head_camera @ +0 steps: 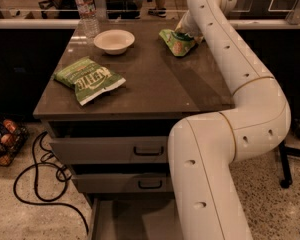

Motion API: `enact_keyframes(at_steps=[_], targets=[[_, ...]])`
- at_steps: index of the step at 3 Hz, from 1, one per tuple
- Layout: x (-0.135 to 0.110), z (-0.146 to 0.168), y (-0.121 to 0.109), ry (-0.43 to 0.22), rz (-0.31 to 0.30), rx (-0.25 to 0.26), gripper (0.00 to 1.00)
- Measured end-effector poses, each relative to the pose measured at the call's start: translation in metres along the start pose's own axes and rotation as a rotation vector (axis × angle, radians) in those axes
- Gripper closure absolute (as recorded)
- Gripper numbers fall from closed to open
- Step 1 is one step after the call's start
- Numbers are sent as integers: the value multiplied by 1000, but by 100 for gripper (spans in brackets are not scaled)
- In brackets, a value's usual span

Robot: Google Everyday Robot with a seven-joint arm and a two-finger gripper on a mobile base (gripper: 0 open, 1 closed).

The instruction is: Place green rice chip bag into bottom drawer

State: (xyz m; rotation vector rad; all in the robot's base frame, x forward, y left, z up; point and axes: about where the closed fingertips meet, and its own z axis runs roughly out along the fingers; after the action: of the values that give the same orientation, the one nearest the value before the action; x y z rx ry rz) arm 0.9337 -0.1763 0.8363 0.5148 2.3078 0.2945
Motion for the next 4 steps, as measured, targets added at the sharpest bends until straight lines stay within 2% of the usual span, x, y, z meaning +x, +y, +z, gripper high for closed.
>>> enact_keyframes(at_steps=[1, 2, 3, 4], targets=[[-2, -5, 2, -10, -9, 40, 100], [-13, -21, 8, -47, -18, 100, 100], [-31, -44, 11, -106, -20, 152, 100], [-60, -85, 5, -169, 20, 162, 100]])
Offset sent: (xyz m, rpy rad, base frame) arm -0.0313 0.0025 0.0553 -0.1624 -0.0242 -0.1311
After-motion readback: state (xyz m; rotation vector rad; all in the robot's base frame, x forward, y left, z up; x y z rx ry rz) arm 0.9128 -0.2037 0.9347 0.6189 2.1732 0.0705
